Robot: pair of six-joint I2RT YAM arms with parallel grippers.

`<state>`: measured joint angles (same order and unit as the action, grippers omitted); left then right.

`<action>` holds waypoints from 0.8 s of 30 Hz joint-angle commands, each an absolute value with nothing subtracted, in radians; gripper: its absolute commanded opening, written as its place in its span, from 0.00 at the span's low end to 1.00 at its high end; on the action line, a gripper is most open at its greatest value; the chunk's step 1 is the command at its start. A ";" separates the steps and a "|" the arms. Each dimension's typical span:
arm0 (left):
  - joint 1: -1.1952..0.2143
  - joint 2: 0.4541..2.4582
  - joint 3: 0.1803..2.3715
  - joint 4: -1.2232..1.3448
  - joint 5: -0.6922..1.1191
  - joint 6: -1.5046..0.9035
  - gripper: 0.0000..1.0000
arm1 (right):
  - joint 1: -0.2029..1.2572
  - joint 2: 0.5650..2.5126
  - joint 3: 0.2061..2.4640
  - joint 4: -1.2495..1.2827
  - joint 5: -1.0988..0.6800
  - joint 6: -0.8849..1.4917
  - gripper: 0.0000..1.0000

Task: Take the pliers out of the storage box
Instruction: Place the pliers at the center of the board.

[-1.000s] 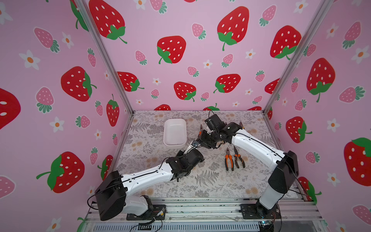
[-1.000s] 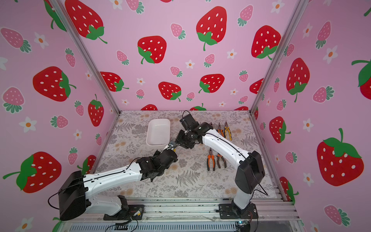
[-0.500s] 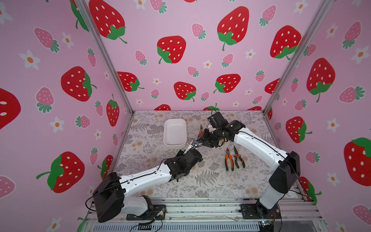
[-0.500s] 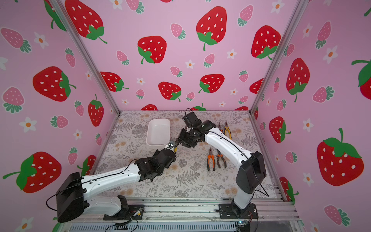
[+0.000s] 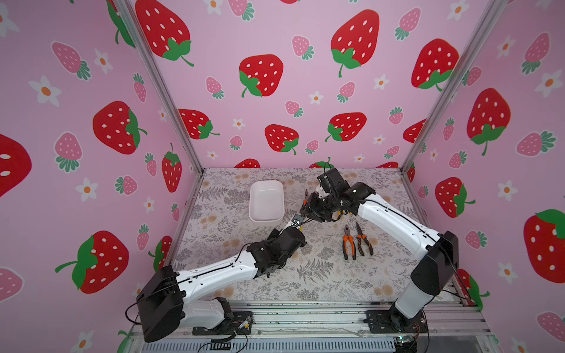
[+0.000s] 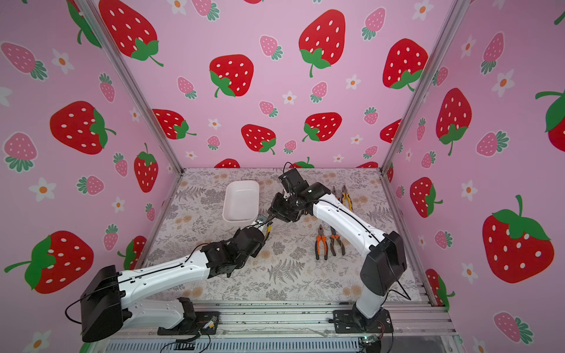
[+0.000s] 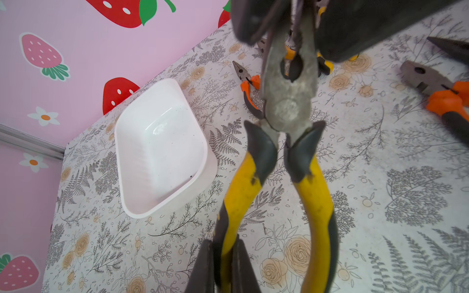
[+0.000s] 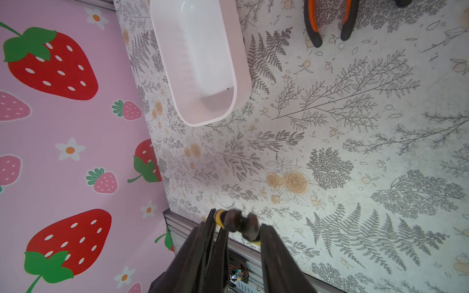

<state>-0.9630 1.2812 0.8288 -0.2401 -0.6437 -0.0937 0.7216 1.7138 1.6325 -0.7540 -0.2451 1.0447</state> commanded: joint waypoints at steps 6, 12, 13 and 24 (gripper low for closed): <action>-0.971 1.245 0.826 -0.179 -0.638 -0.078 0.00 | 0.718 1.758 1.701 -0.810 -0.189 0.984 0.39; -0.973 1.270 0.842 -0.193 -0.669 -0.082 0.00 | 0.726 1.754 1.698 -0.813 -0.204 0.986 0.37; -0.973 1.281 0.851 -0.203 -0.683 -0.086 0.00 | 0.730 1.753 1.698 -0.816 -0.204 0.985 0.37; -0.975 1.322 0.884 -0.213 -0.707 -0.099 0.00 | 0.739 1.747 1.642 -0.796 -0.219 0.996 0.37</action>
